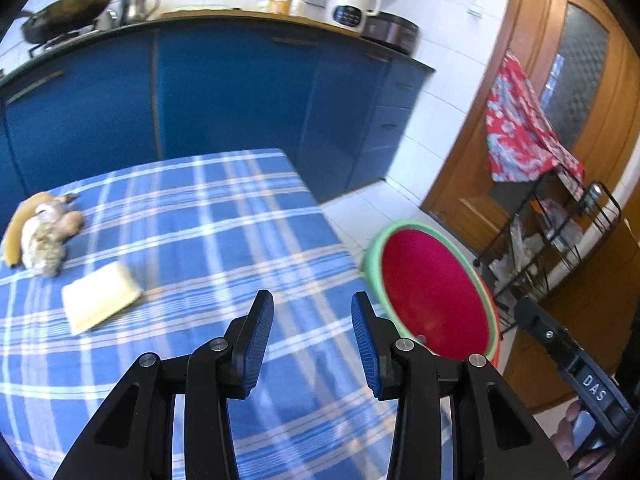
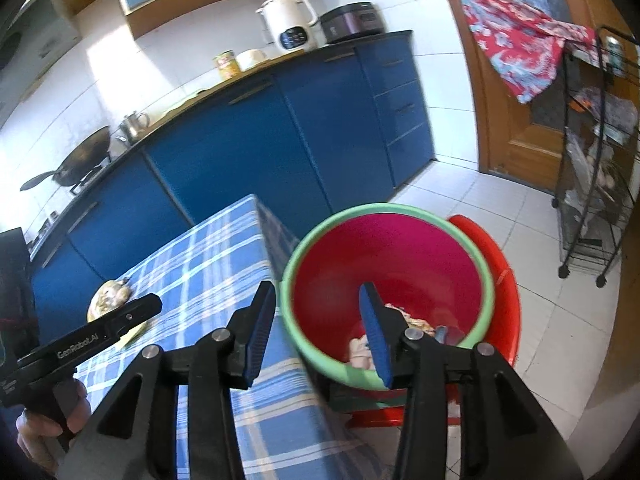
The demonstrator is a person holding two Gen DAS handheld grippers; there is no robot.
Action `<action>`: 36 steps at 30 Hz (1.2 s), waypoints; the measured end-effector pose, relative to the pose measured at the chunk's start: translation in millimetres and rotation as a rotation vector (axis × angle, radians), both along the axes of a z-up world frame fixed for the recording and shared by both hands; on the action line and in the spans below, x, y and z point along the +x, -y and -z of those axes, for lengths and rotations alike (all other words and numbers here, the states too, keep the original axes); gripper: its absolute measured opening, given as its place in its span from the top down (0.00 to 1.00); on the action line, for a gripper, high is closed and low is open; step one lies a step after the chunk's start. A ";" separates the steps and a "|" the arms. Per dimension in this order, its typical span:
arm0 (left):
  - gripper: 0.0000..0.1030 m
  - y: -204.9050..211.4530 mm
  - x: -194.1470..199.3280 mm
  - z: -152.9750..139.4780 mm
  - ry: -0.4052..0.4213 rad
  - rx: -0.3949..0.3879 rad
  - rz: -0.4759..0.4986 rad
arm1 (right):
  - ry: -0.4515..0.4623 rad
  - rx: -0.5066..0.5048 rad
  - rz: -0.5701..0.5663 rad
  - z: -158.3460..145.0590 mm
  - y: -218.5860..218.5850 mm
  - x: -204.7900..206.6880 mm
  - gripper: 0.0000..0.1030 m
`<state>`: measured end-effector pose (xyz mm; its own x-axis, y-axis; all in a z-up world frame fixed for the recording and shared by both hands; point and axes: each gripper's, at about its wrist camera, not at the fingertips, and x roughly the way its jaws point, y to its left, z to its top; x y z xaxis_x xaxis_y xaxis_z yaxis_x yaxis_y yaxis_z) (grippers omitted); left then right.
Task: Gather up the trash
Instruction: 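Move both open tools back over the table toward the paper ball, then grasp the crumpled white paper ball with the left tool and lift it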
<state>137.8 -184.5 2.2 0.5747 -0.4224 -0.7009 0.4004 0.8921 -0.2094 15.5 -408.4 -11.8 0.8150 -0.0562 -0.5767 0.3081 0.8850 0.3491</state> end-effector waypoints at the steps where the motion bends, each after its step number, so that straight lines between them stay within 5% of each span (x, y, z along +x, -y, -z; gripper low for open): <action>1: 0.60 -6.7 0.6 -1.3 0.003 0.002 -0.014 | 0.002 0.000 -0.011 -1.4 -4.5 1.8 0.54; 21: 0.60 -152.3 25.5 -10.9 0.041 0.043 -0.292 | -0.004 0.006 -0.226 -20.1 -110.7 68.5 0.49; 30: 0.60 -192.2 57.9 7.6 -0.001 0.063 -0.371 | -0.027 -0.003 -0.274 -18.3 -145.9 102.3 0.48; 36: 0.49 -204.8 84.7 26.7 -0.024 0.092 -0.410 | -0.052 -0.008 -0.289 -10.5 -159.4 119.8 0.48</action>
<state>222.5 20.3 -24.5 0.6654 -0.0974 -0.7401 0.0044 0.9919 -0.1266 135.3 -249.0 -1.2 0.7675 0.1691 -0.6183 0.0603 0.9412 0.3323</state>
